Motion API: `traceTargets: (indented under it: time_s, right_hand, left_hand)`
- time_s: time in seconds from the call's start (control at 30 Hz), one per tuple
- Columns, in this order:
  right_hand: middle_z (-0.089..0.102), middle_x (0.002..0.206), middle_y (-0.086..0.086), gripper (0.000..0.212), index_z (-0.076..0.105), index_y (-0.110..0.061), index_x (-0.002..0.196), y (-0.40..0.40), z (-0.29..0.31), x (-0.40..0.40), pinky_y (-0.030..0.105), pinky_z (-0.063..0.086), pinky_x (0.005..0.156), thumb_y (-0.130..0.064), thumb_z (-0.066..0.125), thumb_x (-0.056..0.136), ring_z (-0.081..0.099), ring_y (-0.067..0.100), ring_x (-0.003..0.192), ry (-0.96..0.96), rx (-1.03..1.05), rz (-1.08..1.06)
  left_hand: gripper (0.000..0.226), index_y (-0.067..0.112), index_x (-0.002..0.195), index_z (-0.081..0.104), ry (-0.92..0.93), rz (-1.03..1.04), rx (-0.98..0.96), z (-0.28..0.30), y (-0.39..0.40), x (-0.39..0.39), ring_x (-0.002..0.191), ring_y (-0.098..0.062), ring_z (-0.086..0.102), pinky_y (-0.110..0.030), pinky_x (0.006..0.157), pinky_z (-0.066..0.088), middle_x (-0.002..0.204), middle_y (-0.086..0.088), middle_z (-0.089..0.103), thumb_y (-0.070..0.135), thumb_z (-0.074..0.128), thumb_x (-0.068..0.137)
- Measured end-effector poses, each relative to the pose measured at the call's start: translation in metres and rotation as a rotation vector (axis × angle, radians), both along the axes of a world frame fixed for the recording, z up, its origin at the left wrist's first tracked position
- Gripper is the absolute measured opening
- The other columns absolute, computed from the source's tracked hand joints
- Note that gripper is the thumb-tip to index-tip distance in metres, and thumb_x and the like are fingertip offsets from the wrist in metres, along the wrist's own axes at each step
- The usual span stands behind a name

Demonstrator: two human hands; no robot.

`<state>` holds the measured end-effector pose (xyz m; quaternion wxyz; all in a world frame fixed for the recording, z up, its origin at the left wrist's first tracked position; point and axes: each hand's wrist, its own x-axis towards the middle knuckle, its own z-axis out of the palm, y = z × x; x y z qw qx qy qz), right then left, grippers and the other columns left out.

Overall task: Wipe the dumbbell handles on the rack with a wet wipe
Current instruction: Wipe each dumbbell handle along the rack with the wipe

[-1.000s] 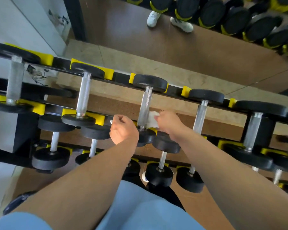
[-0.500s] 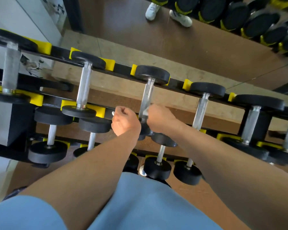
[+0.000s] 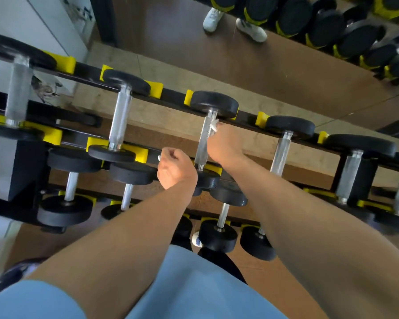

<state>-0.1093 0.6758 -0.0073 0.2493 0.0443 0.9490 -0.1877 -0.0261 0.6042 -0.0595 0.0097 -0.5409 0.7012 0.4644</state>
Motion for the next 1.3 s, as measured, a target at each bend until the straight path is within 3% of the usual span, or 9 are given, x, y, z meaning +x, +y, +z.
traceTargets:
  time_s: [0.17,0.27,0.37,0.5,0.83,0.93,1.03,1.17,1.3]
  right_hand:
    - [0.062,0.083,0.007,0.009,0.065,-0.008,0.092,0.036,0.005,0.033,0.039,0.05,0.064,-0.006,0.056,0.092,0.063,0.026,0.079,-0.271,0.184,0.554]
    - [0.066,0.08,0.012,0.017,0.069,-0.008,0.085,0.053,0.003,0.021,0.042,0.052,0.063,-0.002,0.053,0.086,0.061,0.025,0.072,-0.326,0.144,0.658]
    - [0.066,0.098,0.02,0.021,0.067,0.005,0.103,0.066,0.0,-0.009,0.041,0.048,0.072,0.0,0.051,0.09,0.06,0.035,0.085,-0.271,0.043,0.248]
    - [0.072,0.105,0.015,0.018,0.072,-0.015,0.099,0.044,-0.008,-0.022,0.04,0.055,0.083,-0.018,0.054,0.099,0.066,0.026,0.089,-0.12,-0.312,-0.397]
    - [0.064,0.074,0.004,0.016,0.07,-0.015,0.09,0.043,0.005,0.027,0.041,0.055,0.057,-0.009,0.056,0.086,0.062,0.023,0.064,-0.246,0.265,0.777]
    - [0.072,0.095,0.0,0.029,0.071,-0.029,0.111,0.042,0.018,0.012,0.045,0.059,0.075,-0.018,0.053,0.091,0.067,0.023,0.081,-0.071,0.234,0.726]
    - [0.073,0.115,0.001,0.039,0.064,-0.027,0.132,0.04,0.037,-0.005,0.039,0.056,0.085,-0.014,0.051,0.097,0.068,0.023,0.097,0.399,-0.079,0.538]
    - [0.068,0.126,0.01,0.041,0.069,-0.006,0.122,0.03,0.017,-0.026,0.04,0.05,0.104,0.01,0.06,0.085,0.062,0.025,0.122,0.723,-0.228,0.888]
    - [0.07,0.121,0.016,0.051,0.071,-0.001,0.115,0.032,-0.013,-0.03,0.049,0.034,0.117,-0.003,0.03,0.085,0.059,0.034,0.125,0.567,0.069,1.315]
  left_hand:
    - [0.026,0.025,0.087,0.055,0.01,-0.009,-0.002,0.003,0.001,0.001,0.082,-0.033,0.057,-0.049,0.084,0.05,0.087,-0.005,0.063,0.029,0.03,0.093]
    - [0.024,0.028,0.087,0.053,0.01,-0.017,0.012,0.004,0.001,0.002,0.084,-0.033,0.058,-0.049,0.085,0.051,0.09,-0.006,0.064,0.03,0.03,0.093]
    - [0.022,0.031,0.084,0.05,0.01,-0.008,0.016,0.004,0.002,0.002,0.083,-0.032,0.059,-0.05,0.084,0.052,0.087,-0.004,0.063,0.031,0.03,0.093]
    - [0.021,0.028,0.086,0.053,0.024,0.024,0.027,0.004,0.002,0.001,0.081,-0.027,0.058,-0.045,0.082,0.052,0.086,-0.002,0.062,0.027,0.034,0.096]
    - [0.021,0.024,0.088,0.057,0.049,0.039,-0.002,0.005,0.002,0.001,0.078,-0.027,0.053,-0.042,0.078,0.047,0.085,-0.002,0.063,0.024,0.037,0.094]
    - [0.021,0.024,0.091,0.057,0.046,0.04,0.02,0.006,0.002,0.002,0.08,-0.025,0.054,-0.041,0.078,0.046,0.085,0.0,0.061,0.025,0.036,0.096]
    - [0.021,0.025,0.093,0.056,0.061,0.048,0.021,0.005,0.003,0.003,0.081,-0.023,0.055,-0.037,0.073,0.04,0.088,0.0,0.061,0.026,0.036,0.098]
    - [0.022,0.024,0.095,0.057,0.061,0.074,0.019,0.005,0.003,0.003,0.077,-0.02,0.055,-0.034,0.069,0.038,0.083,0.002,0.059,0.026,0.036,0.099]
    - [0.022,0.023,0.094,0.058,0.058,0.11,0.009,0.005,0.004,0.002,0.077,-0.02,0.055,-0.034,0.069,0.039,0.083,0.002,0.059,0.026,0.037,0.099]
